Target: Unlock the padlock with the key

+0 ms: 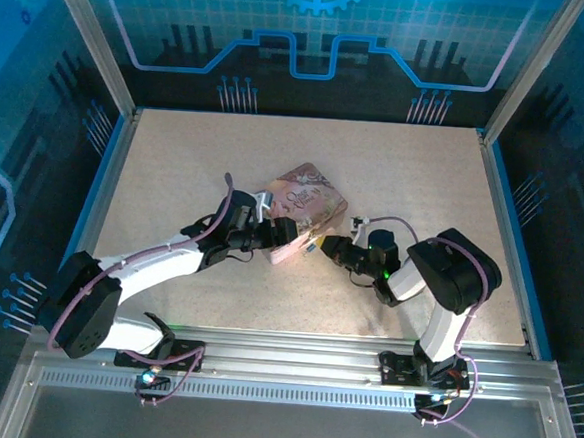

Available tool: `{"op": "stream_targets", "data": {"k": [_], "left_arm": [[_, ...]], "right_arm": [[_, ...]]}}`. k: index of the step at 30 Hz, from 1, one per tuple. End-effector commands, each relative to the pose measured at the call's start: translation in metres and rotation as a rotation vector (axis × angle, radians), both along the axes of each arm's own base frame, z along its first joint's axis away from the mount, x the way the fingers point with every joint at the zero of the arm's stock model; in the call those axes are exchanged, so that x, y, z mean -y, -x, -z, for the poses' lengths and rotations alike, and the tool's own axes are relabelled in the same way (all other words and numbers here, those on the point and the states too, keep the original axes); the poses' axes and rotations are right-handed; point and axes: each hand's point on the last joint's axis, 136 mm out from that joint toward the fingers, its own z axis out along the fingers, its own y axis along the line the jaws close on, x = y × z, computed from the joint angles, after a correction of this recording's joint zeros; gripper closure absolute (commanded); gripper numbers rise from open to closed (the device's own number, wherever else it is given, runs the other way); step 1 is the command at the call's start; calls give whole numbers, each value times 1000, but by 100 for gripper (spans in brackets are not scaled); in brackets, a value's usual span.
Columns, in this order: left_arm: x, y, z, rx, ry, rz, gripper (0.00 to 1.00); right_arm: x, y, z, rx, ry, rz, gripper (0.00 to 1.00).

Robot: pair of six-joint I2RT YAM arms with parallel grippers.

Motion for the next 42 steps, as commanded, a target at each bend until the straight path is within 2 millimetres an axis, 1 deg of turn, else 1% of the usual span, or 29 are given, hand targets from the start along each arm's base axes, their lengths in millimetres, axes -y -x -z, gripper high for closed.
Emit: {"op": "stream_targets", "data": {"k": [1, 4, 8, 12, 16, 20, 23, 29, 34, 39, 42], "left_arm": [[-10, 10, 35, -71, -82, -9, 28], [-15, 15, 46, -94, -97, -17, 28], [-20, 20, 54, -110, -105, -28, 28], [-22, 22, 54, -110, -100, -33, 28], [-22, 21, 46, -94, -82, -36, 27], [-22, 21, 30, -59, -63, -34, 25], [-26, 21, 17, -29, -67, -42, 21], [-44, 15, -9, 39, -61, -95, 14], [-63, 15, -27, 73, -44, -141, 9], [-73, 23, -32, 65, -53, -140, 9], [-76, 28, -32, 59, -52, -138, 9]], "right_arm": [[9, -9, -2, 11, -27, 34, 93], [14, -14, -3, 16, -35, 46, 94], [21, -20, -8, 29, -47, 61, 94], [24, -22, -10, 30, -50, 66, 93], [26, -18, -9, 30, -37, 62, 94], [31, -8, -7, 28, 12, 52, 94], [34, 0, -7, 25, 71, 31, 94], [39, 22, -16, 36, 166, -36, 94], [51, 41, -31, 31, 238, -59, 93], [65, 64, -47, 55, 296, -70, 92], [68, 75, -54, 70, 289, -81, 92]]}}
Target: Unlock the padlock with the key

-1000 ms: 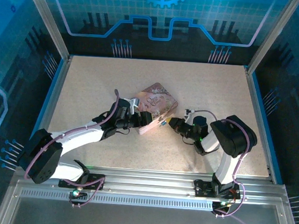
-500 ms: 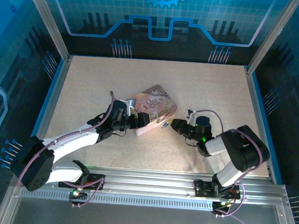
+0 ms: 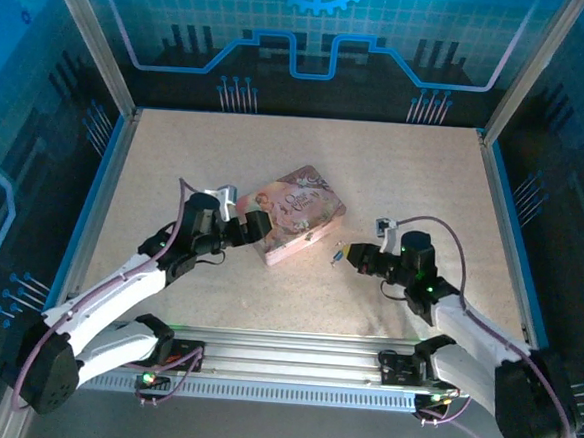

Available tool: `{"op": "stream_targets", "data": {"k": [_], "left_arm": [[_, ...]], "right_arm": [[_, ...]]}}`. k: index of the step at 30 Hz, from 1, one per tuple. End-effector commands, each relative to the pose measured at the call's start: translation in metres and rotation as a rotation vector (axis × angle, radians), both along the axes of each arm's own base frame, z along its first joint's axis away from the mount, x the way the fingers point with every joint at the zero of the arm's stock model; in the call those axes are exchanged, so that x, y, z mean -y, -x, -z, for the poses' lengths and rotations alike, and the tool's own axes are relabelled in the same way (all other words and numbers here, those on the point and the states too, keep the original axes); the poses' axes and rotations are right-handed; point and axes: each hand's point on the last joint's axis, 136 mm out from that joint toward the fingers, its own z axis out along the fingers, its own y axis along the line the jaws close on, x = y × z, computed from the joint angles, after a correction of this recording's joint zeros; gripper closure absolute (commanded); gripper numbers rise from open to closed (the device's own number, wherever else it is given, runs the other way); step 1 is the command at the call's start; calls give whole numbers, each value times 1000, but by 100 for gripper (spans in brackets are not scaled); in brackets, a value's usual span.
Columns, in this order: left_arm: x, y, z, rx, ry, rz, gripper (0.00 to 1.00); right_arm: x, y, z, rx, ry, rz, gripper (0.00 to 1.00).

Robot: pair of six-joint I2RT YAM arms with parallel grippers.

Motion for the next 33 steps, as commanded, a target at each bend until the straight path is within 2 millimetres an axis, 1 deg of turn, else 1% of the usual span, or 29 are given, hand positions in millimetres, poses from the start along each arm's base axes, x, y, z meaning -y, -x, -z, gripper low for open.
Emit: {"op": "stream_targets", "data": {"k": [1, 4, 8, 14, 20, 25, 33], "left_arm": [[-6, 13, 12, -37, -29, 18, 9], [-6, 16, 13, -41, -17, 20, 9], [-5, 20, 18, -58, 3, 21, 9], [-6, 25, 23, -73, 10, 20, 9], [-8, 23, 27, -75, 1, 13, 9], [-8, 22, 35, -86, -9, 12, 9], [-9, 20, 40, -97, -22, 3, 8]], "right_arm": [[10, 20, 17, -77, 58, -20, 92], [11, 28, 17, -87, 59, -31, 92], [13, 34, 22, -107, 70, -44, 92], [11, 37, 40, -156, 76, -60, 91], [8, 30, 49, -175, 77, -66, 91], [3, 22, 56, -200, 71, -84, 91], [-3, 13, 77, -254, 76, -102, 91]]}}
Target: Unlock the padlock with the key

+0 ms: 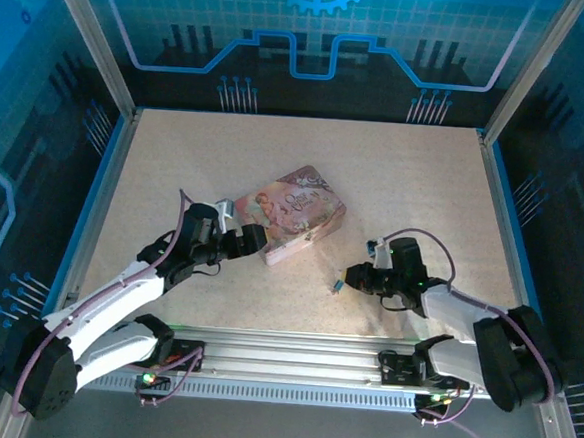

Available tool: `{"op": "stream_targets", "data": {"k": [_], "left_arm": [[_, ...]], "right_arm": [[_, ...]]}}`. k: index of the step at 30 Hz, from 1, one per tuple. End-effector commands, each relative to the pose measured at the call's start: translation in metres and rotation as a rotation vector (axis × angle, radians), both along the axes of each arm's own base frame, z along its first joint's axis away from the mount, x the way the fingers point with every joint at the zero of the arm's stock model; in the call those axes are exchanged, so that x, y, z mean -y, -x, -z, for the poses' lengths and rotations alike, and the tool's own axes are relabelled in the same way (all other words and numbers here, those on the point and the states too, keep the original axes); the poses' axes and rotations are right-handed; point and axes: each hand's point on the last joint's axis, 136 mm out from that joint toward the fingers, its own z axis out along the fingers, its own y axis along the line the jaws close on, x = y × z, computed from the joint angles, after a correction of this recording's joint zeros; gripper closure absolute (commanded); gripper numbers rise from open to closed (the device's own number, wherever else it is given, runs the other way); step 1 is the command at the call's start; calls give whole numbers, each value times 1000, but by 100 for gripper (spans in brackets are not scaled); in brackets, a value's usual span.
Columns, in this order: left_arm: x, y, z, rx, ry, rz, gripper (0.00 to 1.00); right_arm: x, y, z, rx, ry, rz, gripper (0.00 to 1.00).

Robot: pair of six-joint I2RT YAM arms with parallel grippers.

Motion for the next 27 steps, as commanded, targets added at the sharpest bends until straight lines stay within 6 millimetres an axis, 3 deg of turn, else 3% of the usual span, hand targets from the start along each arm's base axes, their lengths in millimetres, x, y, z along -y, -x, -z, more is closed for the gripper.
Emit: {"op": "stream_targets", "data": {"k": [1, 6, 14, 21, 27], "left_arm": [[-2, 0, 6, -10, -1, -11, 9], [-4, -1, 8, -14, -6, -20, 9], [-4, -1, 8, -19, -6, -21, 9], [-8, 0, 1, -2, -2, -33, 8], [-34, -6, -11, 31, -35, -104, 2]], "right_arm": [[-6, -15, -9, 44, -33, -21, 91], [-7, -21, 0, 29, -30, -23, 88], [-4, -22, 1, 23, -18, -14, 73], [11, -25, -23, 86, 28, 15, 66], [33, -38, -54, 158, 73, 60, 64]]}}
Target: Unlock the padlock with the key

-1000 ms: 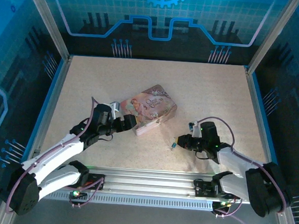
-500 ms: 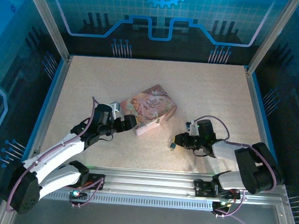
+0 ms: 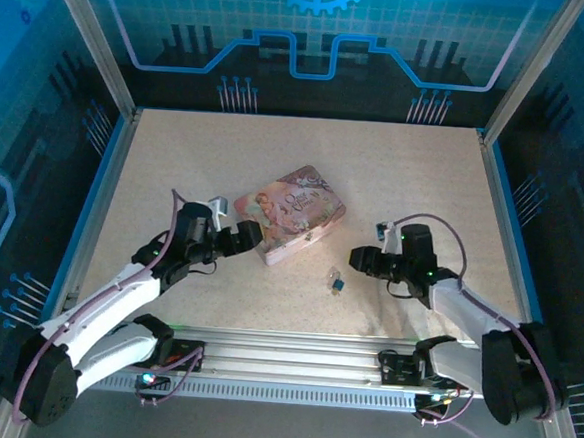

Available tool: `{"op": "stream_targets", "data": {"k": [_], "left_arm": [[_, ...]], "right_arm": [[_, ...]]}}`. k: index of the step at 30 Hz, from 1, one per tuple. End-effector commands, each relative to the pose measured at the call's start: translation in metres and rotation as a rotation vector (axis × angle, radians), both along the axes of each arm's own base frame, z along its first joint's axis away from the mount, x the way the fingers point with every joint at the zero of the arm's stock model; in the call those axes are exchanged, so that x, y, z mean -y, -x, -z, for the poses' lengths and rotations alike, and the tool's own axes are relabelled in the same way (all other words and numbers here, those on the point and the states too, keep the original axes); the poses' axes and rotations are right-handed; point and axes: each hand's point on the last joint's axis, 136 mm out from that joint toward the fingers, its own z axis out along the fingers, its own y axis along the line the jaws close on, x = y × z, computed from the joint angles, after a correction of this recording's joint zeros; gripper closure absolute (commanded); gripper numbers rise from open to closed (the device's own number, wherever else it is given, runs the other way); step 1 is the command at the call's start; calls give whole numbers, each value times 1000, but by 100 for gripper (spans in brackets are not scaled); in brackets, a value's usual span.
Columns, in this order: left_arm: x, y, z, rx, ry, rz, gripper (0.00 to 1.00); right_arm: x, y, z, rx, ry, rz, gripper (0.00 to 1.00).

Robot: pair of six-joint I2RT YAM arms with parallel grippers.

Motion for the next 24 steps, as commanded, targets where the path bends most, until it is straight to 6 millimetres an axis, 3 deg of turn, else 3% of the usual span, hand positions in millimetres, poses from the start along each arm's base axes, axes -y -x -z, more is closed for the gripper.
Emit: {"op": "stream_targets", "data": {"k": [1, 9, 15, 24], "left_arm": [[-24, -2, -6, 17, -49, -68, 1], [-78, -9, -22, 92, -165, -210, 1], [-118, -16, -16, 94, -259, -331, 1], [-157, -22, 8, 136, -403, -465, 1]], "right_arm": [[19, -6, -14, 17, 51, 27, 63], [60, -30, -48, 103, 100, 123, 54], [96, -52, -69, 171, 120, 228, 44], [149, -66, -56, 225, 293, 455, 7]]}}
